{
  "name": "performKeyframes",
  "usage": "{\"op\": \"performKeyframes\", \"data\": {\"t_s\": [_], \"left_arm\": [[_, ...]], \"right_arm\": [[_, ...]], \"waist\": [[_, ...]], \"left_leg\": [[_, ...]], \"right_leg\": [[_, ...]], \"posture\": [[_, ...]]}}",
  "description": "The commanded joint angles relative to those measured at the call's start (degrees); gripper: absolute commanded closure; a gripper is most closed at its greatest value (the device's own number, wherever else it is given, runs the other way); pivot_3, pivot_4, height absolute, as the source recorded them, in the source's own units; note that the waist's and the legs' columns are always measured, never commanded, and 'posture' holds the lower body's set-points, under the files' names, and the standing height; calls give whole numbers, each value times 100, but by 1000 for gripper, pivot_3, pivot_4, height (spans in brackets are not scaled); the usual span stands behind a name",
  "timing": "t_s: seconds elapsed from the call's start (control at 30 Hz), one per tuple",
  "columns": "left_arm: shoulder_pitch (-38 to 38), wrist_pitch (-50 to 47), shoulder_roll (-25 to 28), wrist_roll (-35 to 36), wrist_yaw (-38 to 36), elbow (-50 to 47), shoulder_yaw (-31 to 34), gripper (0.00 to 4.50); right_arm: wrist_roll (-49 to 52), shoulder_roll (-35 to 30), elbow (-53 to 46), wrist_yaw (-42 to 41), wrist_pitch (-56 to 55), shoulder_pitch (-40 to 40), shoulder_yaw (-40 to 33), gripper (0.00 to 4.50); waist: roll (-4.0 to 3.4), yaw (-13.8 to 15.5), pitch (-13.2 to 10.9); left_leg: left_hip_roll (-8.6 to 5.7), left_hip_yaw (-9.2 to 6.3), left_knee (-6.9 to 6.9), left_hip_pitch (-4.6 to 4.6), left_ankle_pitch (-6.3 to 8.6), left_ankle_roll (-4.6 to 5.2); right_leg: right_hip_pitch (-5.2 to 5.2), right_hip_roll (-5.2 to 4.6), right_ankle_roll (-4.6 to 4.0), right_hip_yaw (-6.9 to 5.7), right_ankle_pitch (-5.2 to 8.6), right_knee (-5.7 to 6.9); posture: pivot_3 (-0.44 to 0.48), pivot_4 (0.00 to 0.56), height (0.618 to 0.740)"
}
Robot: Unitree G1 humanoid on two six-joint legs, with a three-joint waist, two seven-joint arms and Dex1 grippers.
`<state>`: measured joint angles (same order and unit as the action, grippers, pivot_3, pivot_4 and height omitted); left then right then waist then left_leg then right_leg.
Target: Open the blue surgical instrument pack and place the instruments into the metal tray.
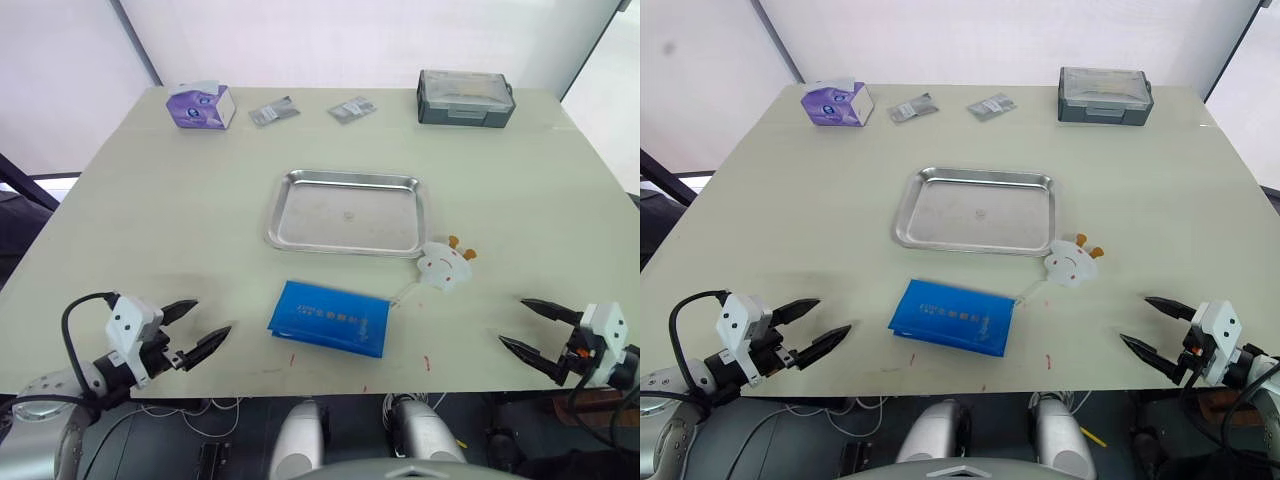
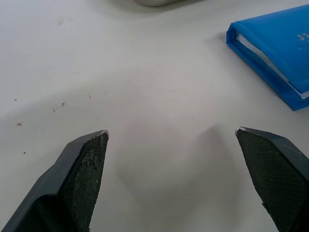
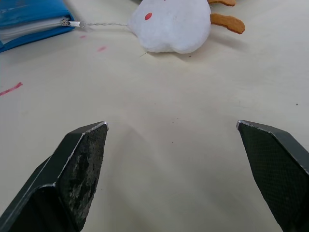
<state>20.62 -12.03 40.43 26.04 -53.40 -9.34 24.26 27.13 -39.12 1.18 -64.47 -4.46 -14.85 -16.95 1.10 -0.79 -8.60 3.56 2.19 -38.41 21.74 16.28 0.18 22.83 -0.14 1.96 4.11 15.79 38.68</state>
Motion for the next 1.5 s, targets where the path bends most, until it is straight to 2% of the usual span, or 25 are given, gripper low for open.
{"op": "performKeyframes", "data": {"t_s": [0.03, 0.43, 0.83, 0.87, 0.9, 0.93, 0.97, 1.07, 1.1, 1.17, 1.5], "left_arm": [[-84, 40, 72, 72, -47, -17, 137, 22], [-214, 21, 133, 12, -203, 137, 58, 22], [-837, 172, 380, 4, -876, 511, -349, 22], [-903, 181, 397, 10, -963, 553, -408, 559], [-965, 198, 417, -1, -1042, 596, -467, 742], [-1032, 214, 434, -19, -1101, 641, -526, 1223], [-1106, 244, 451, -51, -1171, 692, -601, 1477], [-1386, 392, 474, -202, -1342, 900, -871, 2863], [-1508, 446, 474, -251, -1408, 987, -982, 3518], [-1762, 528, 451, -327, -1519, 1128, -1203, 4449], [-2555, 892, 378, -593, -2000, 1832, -1920, 4482]], "right_arm": [[102, -12, -67, -12, -69, 91, -148, 0], [103, -67, -172, -52, 88, 163, -118, 0], [181, -78, -1308, -18, 797, 147, 416, 0], [168, -66, -1393, -9, 859, 198, 506, 551], [172, -49, -1474, 7, 933, 250, 589, 764], [176, -41, -1539, 12, 1009, 309, 677, 1311], [135, -37, -1598, 10, 1050, 384, 802, 1560], [-11, 13, -1646, 44, 1157, 671, 1167, 3040], [-50, 49, -1652, 60, 1201, 784, 1314, 3690], [-221, 105, -1647, 60, 1218, 996, 1654, 4500], [-733, 445, -1305, 125, 1270, 1874, 2594, 4500]], "waist": [[0, 0, 0], [0, -1, 0], [0, -2, 0], [0, -1, 0], [0, 0, 0], [0, 0, 0], [0, 0, 0], [0, 2, 0], [0, 2, 0], [0, 4, 0], [1, 4, 0]], "left_leg": [[0, 0, 0, 0, 0, 0], [0, 1, 0, 0, 0, 0], [0, 2, 0, 0, 0, 0], [1, 1, 0, 0, 0, 0], [1, 1, 0, 0, 0, 0], [1, 1, 0, 0, 0, 0], [0, 1, -1, 0, 0, 0], [0, 0, -1, 0, 0, 0], [0, 0, -1, 1, 0, 0], [0, 1, -1, 1, 0, 0], [-1, 3, -6, 21, 0, 0]], "right_leg": [[0, 0, 0, 0, 0, 0], [1, 0, 0, 0, -1, 1], [1, 0, 1, 0, 0, 2], [2, 1, 1, 0, 0, 2], [2, 1, 0, 0, 0, 2], [2, 1, 1, 0, 0, 3], [2, 1, 1, 0, -1, 3], [2, 2, 1, -1, -1, 3], [3, 2, 1, -1, -1, 3], [3, 3, 0, -1, -1, 4], [29, 5, 0, 1, -2, 16]], "posture": [[0, 150, 731], [0, 150, 731], [0, 150, 731], [0, 150, 731], [0, 150, 731], [0, 150, 731], [0, 150, 731], [0, 150, 731], [0, 150, 731], [0, 150, 731], [0, 150, 731]]}}
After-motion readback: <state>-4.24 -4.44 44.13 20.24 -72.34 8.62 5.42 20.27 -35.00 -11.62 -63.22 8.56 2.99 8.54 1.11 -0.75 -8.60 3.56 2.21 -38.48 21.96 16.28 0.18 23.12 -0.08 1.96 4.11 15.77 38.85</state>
